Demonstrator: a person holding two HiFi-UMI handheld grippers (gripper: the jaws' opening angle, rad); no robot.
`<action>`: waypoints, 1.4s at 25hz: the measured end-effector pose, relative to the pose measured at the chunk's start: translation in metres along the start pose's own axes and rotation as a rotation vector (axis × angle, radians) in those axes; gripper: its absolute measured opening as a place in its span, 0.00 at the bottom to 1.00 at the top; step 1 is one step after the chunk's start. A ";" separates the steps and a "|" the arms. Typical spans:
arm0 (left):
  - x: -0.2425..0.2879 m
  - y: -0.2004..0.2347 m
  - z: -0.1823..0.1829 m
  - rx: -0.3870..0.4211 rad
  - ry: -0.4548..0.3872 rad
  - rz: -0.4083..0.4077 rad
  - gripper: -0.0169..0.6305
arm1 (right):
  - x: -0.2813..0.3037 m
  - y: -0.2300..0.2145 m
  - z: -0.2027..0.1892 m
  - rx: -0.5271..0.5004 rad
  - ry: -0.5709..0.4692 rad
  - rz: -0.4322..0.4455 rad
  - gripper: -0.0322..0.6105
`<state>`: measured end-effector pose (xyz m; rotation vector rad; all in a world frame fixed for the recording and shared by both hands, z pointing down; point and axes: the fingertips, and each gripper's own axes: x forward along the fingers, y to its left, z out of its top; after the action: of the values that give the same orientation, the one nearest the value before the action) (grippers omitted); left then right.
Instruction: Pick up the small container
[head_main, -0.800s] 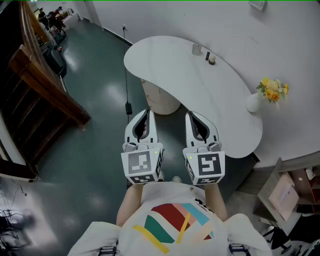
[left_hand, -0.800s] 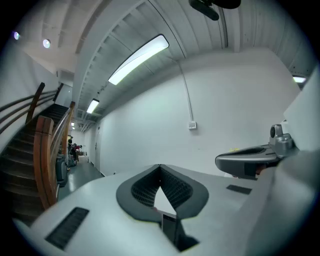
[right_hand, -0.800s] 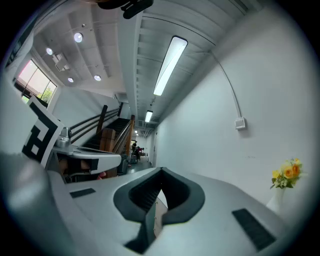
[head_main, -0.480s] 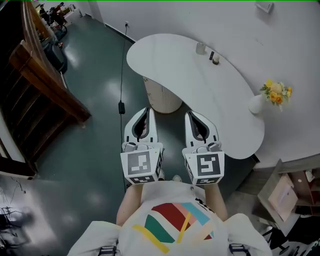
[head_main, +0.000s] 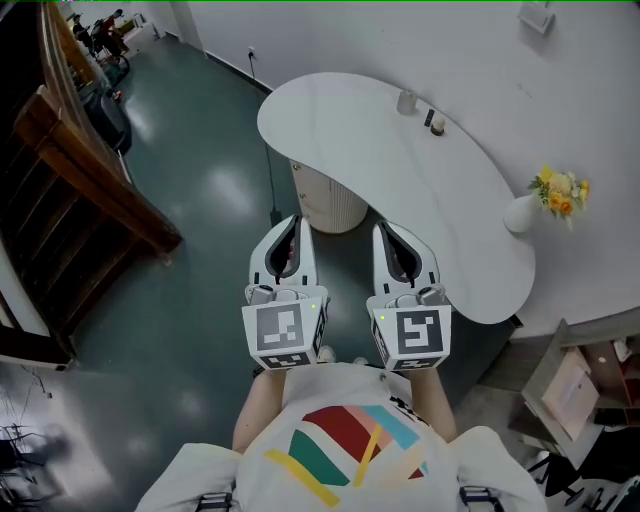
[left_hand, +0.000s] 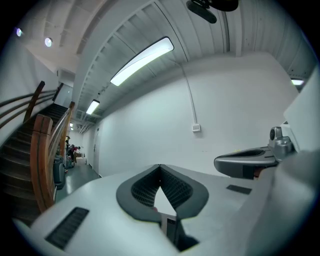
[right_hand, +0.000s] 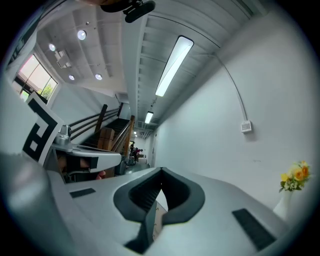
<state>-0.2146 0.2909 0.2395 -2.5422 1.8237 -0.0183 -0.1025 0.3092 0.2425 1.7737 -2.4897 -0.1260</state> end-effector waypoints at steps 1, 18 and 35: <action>0.000 0.005 0.001 -0.001 -0.005 -0.003 0.05 | 0.004 0.004 0.001 -0.004 0.000 -0.003 0.07; 0.010 0.046 -0.024 -0.008 -0.007 0.012 0.05 | 0.029 0.024 0.002 -0.013 -0.045 -0.019 0.06; 0.068 0.043 -0.026 0.051 -0.019 0.026 0.05 | 0.079 -0.013 -0.008 0.074 -0.090 0.009 0.07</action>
<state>-0.2336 0.2127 0.2644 -2.4753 1.8251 -0.0399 -0.1149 0.2297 0.2507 1.8242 -2.5961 -0.1170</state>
